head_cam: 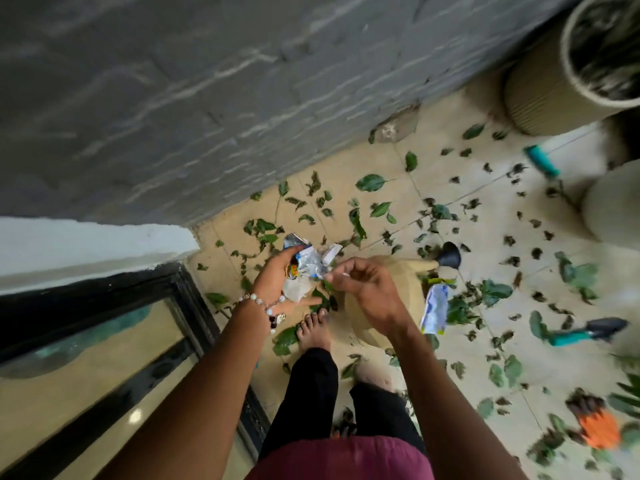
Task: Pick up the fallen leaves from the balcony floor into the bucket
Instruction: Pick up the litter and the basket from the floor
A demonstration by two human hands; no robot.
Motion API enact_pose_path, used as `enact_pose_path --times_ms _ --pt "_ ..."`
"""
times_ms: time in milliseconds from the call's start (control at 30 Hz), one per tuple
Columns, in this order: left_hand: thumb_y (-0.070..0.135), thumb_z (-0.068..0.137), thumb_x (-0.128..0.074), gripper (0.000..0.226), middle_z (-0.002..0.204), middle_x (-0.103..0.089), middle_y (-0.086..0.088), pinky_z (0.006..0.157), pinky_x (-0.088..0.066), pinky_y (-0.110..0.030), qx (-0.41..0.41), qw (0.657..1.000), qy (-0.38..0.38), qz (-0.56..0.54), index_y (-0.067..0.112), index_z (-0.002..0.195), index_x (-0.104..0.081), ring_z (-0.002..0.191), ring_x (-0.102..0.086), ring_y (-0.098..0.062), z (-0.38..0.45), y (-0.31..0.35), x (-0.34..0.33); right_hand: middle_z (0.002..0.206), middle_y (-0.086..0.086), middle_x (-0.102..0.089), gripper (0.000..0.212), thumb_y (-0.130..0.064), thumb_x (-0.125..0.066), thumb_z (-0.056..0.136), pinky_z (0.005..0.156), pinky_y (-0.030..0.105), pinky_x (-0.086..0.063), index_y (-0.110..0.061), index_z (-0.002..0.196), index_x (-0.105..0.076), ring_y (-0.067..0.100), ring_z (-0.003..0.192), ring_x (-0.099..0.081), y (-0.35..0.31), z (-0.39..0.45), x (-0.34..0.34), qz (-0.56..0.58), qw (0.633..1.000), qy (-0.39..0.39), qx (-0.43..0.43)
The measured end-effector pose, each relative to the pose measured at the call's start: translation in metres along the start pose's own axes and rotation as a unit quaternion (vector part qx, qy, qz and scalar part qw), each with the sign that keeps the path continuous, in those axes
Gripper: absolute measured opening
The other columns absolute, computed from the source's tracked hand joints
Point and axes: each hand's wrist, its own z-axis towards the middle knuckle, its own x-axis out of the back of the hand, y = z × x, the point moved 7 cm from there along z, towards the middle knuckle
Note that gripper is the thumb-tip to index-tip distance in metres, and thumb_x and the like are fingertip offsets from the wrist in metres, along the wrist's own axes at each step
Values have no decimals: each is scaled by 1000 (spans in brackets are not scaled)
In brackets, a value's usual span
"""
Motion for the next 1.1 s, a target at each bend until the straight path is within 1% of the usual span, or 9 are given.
enact_pose_path --times_ms 167,300,367,467,600,733,867,1000,1100 --pt "32 87 -51 36 98 -71 -15 97 -44 -44 -19 996 -83 -38 8 87 -78 86 -68 -28 -23 -18 -73 92 16 -73 10 0 -70 83 76 37 -57 0 93 -72 23 80 -67 -16 -43 24 48 998 34 8" --pt "32 76 -66 21 68 -63 -6 50 -47 -21 -44 994 -89 47 13 73 -72 54 -60 -14 -14 -47 -115 91 7 -72 18 -7 -70 85 76 32 -53 -3 103 -70 11 81 -63 -4 -74 69 -1 994 105 -10" --pt "31 81 -65 23 75 -65 -8 57 -49 -23 -45 992 -77 89 12 73 -74 61 -64 -16 -5 -67 -133 83 9 -69 19 -21 -71 84 73 36 -50 -5 95 -71 10 74 -56 6 -91 95 -46 992 115 -21" --pt "26 95 -49 37 83 -72 -12 66 -52 -29 -57 990 -44 120 7 79 -76 68 -69 -20 13 -100 -154 77 -7 -63 9 -18 -66 91 63 20 -45 -14 84 -69 9 72 -53 26 -119 129 -7 995 87 -58" --pt "29 99 -46 37 74 -73 -9 50 -52 -21 -63 986 -13 155 7 85 -73 58 -68 -17 33 -147 -180 109 -10 -70 16 -17 -60 94 72 22 -46 -21 98 -75 8 85 -56 63 -147 172 100 990 63 -73" --pt "28 93 -57 24 57 -64 -6 40 -45 -20 -74 982 44 166 7 84 -65 40 -58 -17 55 -178 -191 86 12 -71 15 -19 -65 88 69 32 -46 -9 80 -73 25 80 -60 122 -155 232 157 953 227 -126" --pt "19 91 -61 12 55 -63 -2 40 -45 -19 -99 978 110 146 8 86 -63 43 -59 -15 94 -186 -178 65 -2 -60 22 -21 -66 85 69 35 -46 -19 63 -61 18 69 -55 186 -144 283 -9 935 301 -188" --pt "11 98 -48 27 44 -61 4 40 -44 -15 -114 972 102 179 10 72 -57 39 -58 -8 133 -179 -182 89 3 -64 13 -19 -57 89 76 27 -41 -17 78 -64 22 90 -60 236 -102 291 -103 938 244 -222" --pt "10 99 -44 28 47 -63 4 43 -46 -16 -120 966 97 207 9 74 -58 39 -59 -6 167 -173 -181 125 11 -58 25 -24 -53 92 96 31 -37 -16 111 -66 29 122 -50 276 -50 277 -220 937 146 -228"
